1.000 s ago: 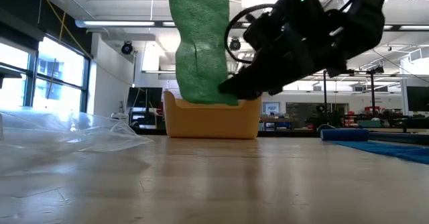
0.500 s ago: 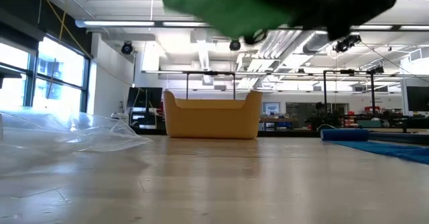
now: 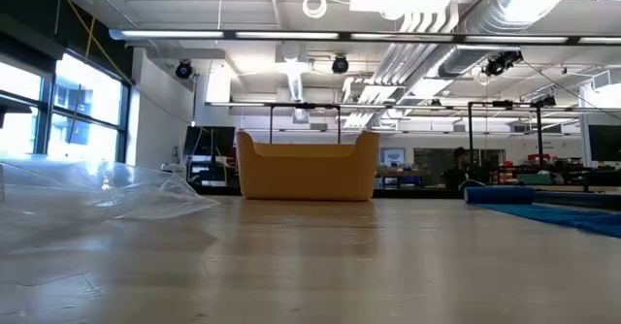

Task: Roll bandage
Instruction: Roll the green bandage

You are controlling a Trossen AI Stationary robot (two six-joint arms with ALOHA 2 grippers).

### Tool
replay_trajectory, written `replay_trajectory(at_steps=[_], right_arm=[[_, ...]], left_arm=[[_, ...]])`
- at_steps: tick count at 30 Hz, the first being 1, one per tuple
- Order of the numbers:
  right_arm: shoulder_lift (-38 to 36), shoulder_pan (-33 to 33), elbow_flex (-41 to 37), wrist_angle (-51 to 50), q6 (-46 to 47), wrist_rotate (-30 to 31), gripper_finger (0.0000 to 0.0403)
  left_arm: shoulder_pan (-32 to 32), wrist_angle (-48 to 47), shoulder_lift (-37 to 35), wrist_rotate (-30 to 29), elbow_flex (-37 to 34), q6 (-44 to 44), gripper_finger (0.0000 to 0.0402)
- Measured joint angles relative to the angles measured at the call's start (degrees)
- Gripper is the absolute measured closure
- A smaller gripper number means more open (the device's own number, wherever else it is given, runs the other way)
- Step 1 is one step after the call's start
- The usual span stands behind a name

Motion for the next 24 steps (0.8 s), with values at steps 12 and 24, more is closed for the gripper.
replay_trajectory(at_steps=[12,24], right_arm=[[8.1,-8.1,0.0,-8.9,-0.3,41.5,0.0403],[-10.5,-16.7,0.0,23.5,-49.2,66.0,0.0403]], left_arm=[[-0.4,11.3,-0.1,15.8,0.0,-24.9,0.0400],[-7.6,-4.6,10.9,12.7,-1.4,-52.3,0.0400]])
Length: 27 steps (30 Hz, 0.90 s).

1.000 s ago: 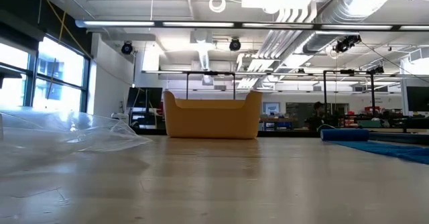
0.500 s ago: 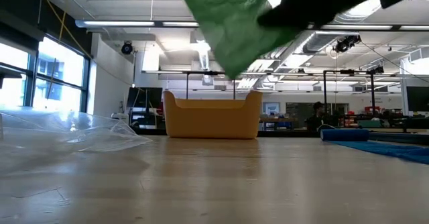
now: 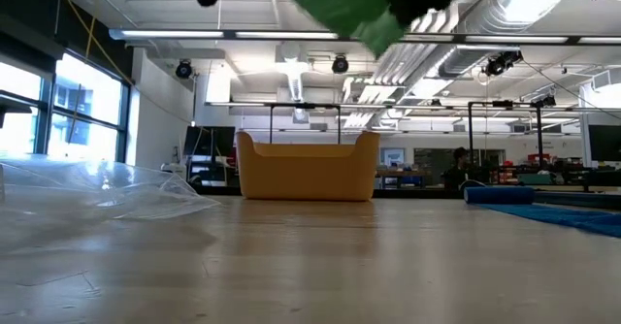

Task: Roll bandage
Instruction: Roll the green bandage

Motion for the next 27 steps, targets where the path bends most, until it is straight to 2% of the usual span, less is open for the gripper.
replay_trajectory(at_steps=[2,5,9,13,17,24,27], right_arm=[[-4.4,1.6,0.1,5.5,-9.6,-4.9,0.0403],[-9.9,6.7,2.6,5.2,-22.6,-13.4,0.0403],[-12.1,14.0,11.4,1.3,-28.5,-15.2,0.0403],[-10.5,19.4,21.9,-14.3,-25.8,-19.8,0.0403],[-6.7,23.0,30.4,-26.1,-19.2,-24.8,0.0403],[-1.9,30.4,35.7,-31.0,-15.6,-28.1,0.0403],[-0.6,34.1,36.5,-30.7,-16.1,-29.1,0.0403]], left_arm=[[-0.4,-0.3,2.1,0.1,0.0,-0.1,0.0400],[-0.1,-4.1,3.7,0.2,0.0,-1.1,0.0400],[1.1,-10.5,4.7,-0.3,0.0,-1.6,0.0400],[2.7,-14.7,4.8,-1.4,0.1,-1.6,0.0400],[4.3,-15.5,4.8,-6.3,0.1,0.3,0.0400],[8.4,-19.3,3.0,-16.3,0.1,7.4,0.0400],[12.1,-20.9,1.3,-17.0,0.0,11.0,0.0400]])
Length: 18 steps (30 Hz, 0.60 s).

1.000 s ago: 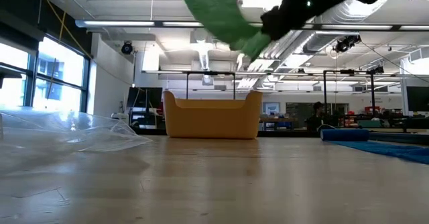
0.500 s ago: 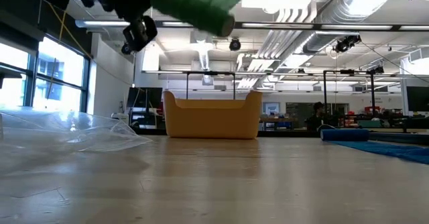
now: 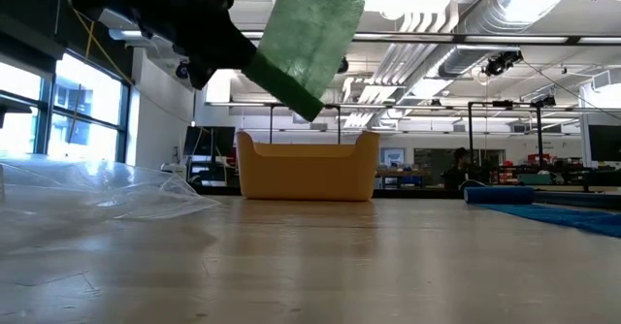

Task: Roll bandage
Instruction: Roll the green bandage

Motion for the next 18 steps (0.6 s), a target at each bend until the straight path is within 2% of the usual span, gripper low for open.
replay_trajectory(at_steps=[9,18], right_arm=[[4.4,10.2,2.6,-0.2,-2.5,-0.1,0.0403],[7.1,16.2,2.6,-3.4,3.6,0.1,0.0403]], left_arm=[[10.6,-0.4,-4.1,4.3,0.0,6.9,0.0400],[16.2,15.5,-6.3,9.6,0.0,7.0,0.0400]])
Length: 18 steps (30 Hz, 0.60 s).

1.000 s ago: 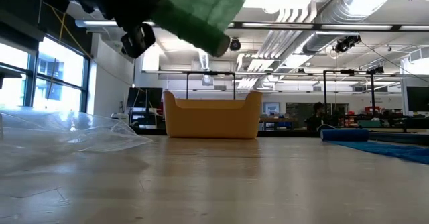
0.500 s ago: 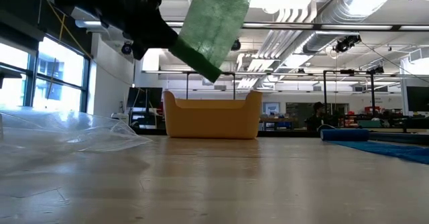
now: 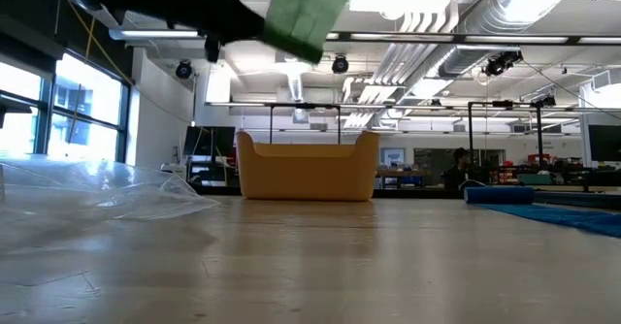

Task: Roll bandage
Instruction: Roll the green bandage

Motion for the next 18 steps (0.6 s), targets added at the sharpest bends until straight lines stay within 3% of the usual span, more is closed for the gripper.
replay_trajectory(at_steps=[11,18], right_arm=[[3.2,3.1,0.0,-7.9,14.9,-2.2,0.0403],[5.7,5.6,0.0,-10.6,19.4,-5.0,0.0403]], left_arm=[[8.7,6.9,-2.2,0.8,-0.1,0.0,0.0401],[16.5,12.0,-2.5,6.3,-0.1,-1.5,0.0401]])
